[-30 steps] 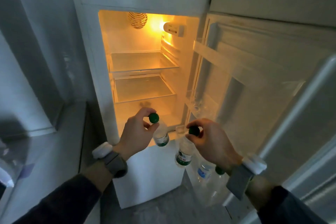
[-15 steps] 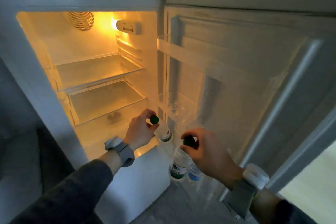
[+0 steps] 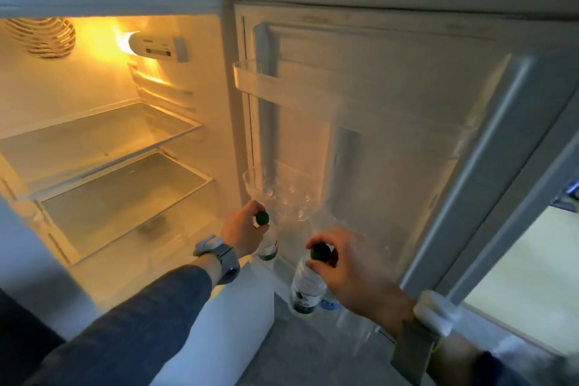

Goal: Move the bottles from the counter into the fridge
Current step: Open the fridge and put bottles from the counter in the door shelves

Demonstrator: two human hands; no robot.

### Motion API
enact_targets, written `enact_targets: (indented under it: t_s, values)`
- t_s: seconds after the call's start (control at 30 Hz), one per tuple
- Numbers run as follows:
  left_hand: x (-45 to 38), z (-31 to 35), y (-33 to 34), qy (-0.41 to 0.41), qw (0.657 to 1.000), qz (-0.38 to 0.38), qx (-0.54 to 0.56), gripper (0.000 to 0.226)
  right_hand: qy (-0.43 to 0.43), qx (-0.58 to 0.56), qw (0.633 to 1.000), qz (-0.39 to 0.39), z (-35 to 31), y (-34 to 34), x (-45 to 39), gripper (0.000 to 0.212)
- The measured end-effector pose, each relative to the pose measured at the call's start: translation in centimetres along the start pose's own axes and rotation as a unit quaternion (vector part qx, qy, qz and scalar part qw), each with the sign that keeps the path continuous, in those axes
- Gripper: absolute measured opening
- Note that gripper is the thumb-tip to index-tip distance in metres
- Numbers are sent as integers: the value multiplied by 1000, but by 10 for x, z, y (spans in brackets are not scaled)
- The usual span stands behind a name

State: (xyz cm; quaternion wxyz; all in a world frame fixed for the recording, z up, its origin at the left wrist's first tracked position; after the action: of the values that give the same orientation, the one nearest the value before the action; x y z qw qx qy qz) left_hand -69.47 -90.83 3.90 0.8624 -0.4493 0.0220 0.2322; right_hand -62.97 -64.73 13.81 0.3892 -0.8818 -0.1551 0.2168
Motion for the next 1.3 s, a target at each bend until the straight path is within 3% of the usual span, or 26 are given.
enact_targets:
  t_s: [0.3,0.67,0.87,1.17,1.3]
  values:
    - [-18,-5,16,7,999,-15,-39,42,4,4,1000,25,-4,19,-2,24]
    - [20,2,-18,5,999,-13,43,53,13,-7,999,35,-10,21,-7,25]
    - [113,19,-14,108,974,-172,95,73,-7,-2,999,41,-23,20,-16,28]
    - [103,32,7,96,965,-73,235,55,-21,-41,998,49,-33,9,-16,42]
    - [91,26,18,74,965,-52,247,63,-17,-28,995,96,-30,-23,-15,28]
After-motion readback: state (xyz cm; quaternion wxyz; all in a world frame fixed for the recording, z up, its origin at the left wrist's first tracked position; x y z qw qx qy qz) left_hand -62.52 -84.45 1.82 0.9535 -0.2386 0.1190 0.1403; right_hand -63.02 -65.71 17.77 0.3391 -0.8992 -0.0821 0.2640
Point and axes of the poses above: each hand's wrist, its own x-axis away from the middle knuckle, its own y-axis out of the palm, z = x × y, the point moved 3 cm from there along -x, towards the middle knuckle, and after that the axes turned 6 degrees about z, right-handed, at the moved point
